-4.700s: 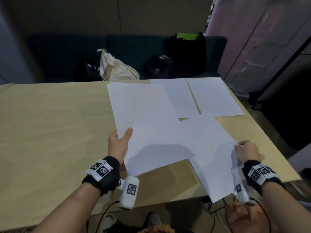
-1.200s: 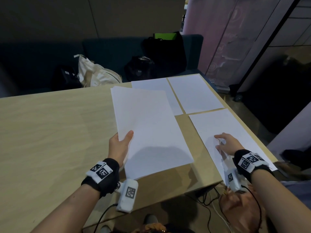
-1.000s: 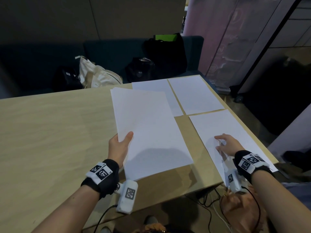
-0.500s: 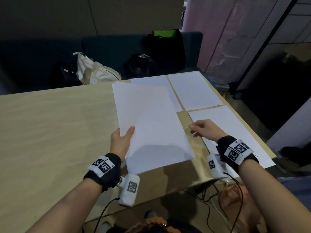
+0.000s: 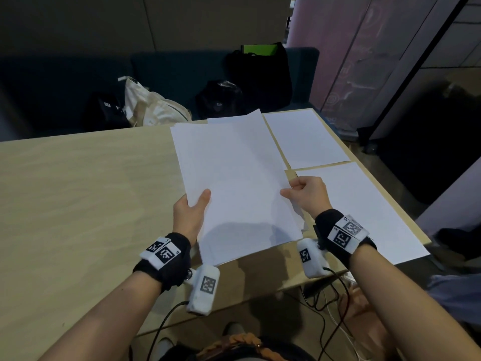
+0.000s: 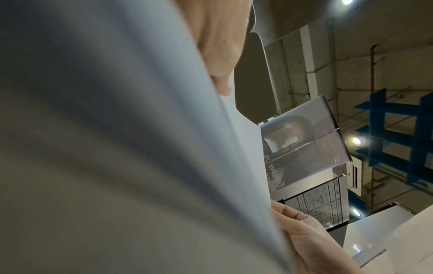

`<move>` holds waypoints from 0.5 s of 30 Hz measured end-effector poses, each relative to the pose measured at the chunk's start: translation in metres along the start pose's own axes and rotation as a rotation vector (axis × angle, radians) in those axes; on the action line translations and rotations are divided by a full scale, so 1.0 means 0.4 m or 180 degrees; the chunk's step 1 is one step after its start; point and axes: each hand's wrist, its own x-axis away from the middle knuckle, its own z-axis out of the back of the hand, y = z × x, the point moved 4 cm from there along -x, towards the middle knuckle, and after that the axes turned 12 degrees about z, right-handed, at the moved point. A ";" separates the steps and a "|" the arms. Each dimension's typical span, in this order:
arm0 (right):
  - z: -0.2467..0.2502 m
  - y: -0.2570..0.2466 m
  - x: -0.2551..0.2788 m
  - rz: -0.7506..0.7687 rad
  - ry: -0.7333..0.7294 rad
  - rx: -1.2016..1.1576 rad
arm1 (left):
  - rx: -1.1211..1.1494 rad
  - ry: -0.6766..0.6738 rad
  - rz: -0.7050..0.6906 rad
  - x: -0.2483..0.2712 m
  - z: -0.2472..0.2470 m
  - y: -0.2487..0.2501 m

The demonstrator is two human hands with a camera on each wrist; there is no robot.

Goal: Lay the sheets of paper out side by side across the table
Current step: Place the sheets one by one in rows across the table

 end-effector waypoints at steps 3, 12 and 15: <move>0.011 0.014 0.003 -0.0023 0.0056 -0.0097 | -0.0046 0.0011 -0.0017 0.001 0.003 -0.002; 0.015 0.093 0.032 -0.0194 -0.0274 0.0868 | 0.0194 0.0521 -0.0195 -0.005 0.099 0.020; -0.010 0.120 0.050 -0.0265 -0.0689 0.1192 | 0.0307 0.0744 -0.0337 -0.003 0.138 0.053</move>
